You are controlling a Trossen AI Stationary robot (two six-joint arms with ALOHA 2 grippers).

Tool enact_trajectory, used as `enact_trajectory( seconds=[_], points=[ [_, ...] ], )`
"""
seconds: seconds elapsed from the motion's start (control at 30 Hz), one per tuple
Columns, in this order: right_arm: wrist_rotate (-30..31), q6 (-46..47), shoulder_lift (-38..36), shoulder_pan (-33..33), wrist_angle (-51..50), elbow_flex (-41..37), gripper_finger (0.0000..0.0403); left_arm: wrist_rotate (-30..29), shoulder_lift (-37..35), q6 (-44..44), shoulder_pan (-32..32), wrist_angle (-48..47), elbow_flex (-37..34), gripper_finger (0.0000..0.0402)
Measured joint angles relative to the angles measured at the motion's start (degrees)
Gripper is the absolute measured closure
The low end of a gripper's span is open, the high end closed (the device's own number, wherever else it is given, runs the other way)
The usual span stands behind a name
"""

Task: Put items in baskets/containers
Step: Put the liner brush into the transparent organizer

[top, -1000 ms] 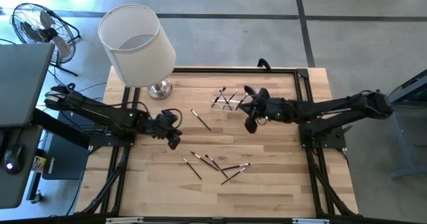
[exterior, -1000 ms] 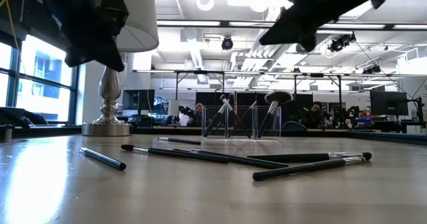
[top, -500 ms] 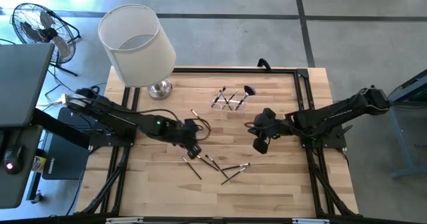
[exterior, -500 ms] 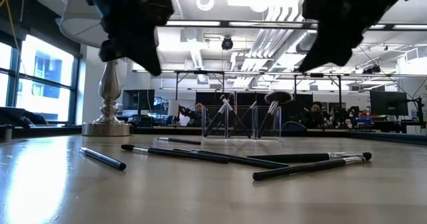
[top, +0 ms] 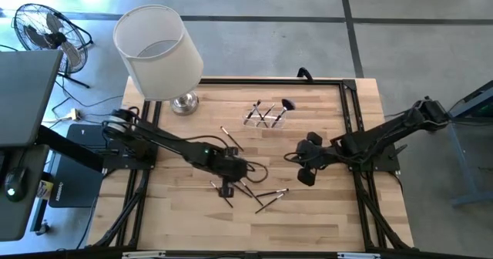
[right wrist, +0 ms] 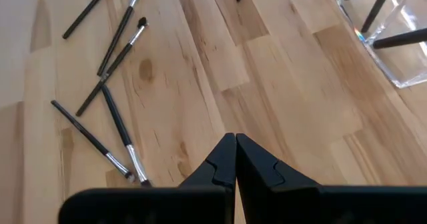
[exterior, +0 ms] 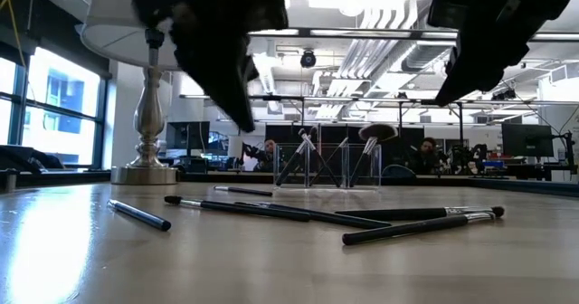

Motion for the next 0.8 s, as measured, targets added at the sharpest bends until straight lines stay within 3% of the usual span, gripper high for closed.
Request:
enact_trajectory(
  seconds=[0.27, 0.8],
  points=[
    [0.62, 0.05, 0.04, 0.34, 0.47, 0.00, 0.0402, -0.22, 3.19, 15.00, 0.02, -0.90, -0.05, 0.0401],
    [0.82, -0.07, 0.04, 0.45, -0.61, -0.02, 0.0401, -1.95, 6.88, 17.15, 0.00, 3.72, 0.01, 0.0396]
  ],
)
